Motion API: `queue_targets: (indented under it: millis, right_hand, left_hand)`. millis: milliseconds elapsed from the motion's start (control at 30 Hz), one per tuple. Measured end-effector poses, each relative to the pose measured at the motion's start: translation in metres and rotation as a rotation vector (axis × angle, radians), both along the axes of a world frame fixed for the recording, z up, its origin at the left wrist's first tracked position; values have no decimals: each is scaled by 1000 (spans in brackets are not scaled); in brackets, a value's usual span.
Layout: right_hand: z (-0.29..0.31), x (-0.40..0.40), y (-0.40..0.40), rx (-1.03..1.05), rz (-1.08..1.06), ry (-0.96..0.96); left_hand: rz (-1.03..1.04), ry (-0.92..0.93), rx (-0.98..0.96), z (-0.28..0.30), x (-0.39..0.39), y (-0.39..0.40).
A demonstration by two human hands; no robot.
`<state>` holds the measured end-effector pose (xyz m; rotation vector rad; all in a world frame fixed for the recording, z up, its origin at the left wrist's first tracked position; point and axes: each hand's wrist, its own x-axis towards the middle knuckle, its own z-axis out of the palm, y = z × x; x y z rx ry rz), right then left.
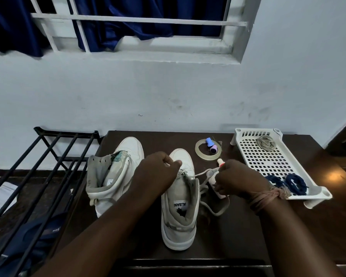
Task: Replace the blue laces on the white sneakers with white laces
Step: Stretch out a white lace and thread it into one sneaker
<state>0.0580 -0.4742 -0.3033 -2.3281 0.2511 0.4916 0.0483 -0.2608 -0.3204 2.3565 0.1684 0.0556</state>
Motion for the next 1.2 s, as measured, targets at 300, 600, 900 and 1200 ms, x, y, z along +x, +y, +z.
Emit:
queue_targets:
  millis: [300,600,900,1200]
  right_hand:
    - [3,-7,16,156,-19,-408]
    - [-16,-16,65,92,177,-499]
    - [-30,-16,65,-8,221,-558]
    - [-39,-14,75,-83,252,-626]
  left_hand:
    - [-34,176,-140,-12,-7,3]
    - [83,262,-540,-23,-13,5]
    - [239,378,-857,-33,-21,4]
    - [225,333,-961,-37,-27,8]
